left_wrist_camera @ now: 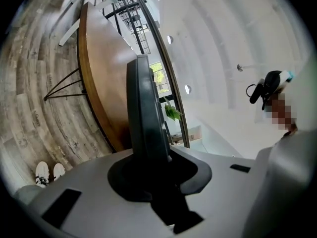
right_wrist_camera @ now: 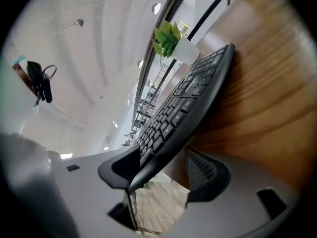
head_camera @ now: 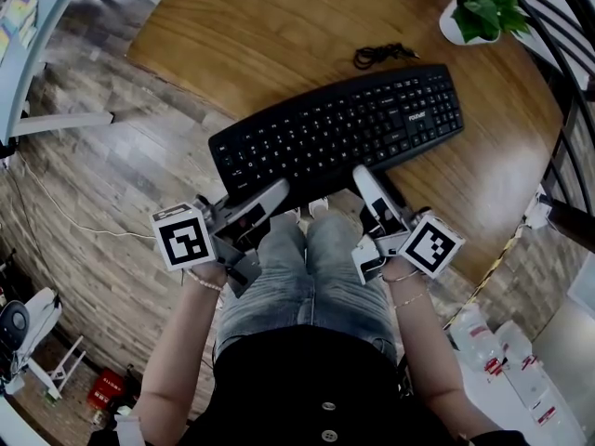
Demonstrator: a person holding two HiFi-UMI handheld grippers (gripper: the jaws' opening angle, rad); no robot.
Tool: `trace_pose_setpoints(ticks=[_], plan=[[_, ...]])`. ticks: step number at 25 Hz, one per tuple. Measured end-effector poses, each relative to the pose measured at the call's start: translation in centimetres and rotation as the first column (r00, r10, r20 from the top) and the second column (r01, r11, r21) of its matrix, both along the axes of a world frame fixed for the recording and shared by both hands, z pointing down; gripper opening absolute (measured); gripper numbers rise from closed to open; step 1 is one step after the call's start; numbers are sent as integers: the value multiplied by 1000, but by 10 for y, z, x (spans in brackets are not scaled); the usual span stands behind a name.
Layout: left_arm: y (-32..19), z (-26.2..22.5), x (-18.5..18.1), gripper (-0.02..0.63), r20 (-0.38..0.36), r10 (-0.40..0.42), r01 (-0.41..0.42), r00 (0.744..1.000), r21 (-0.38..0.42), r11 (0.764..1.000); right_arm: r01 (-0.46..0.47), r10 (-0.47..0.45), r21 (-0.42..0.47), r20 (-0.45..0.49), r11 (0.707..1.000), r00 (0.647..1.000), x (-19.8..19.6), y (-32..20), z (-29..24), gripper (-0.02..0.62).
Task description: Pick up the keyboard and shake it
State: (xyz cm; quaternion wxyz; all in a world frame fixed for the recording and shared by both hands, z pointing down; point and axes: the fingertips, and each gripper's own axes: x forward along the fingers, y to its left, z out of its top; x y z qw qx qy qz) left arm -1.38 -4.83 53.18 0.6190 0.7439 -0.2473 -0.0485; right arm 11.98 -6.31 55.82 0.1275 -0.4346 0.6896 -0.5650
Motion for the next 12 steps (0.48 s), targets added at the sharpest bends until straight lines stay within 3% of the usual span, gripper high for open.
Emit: trace_pose_setpoints(ticks=[7, 12], plan=[[-1, -5, 1, 101, 13, 11, -11, 1000, 10, 1000, -68, 68, -7, 168, 998, 983, -10, -25, 4, 258], [-1, -8, 2, 101, 12, 20, -20, 1000, 9, 1000, -155, 162, -45, 259, 987, 952, -3, -45, 14, 257]])
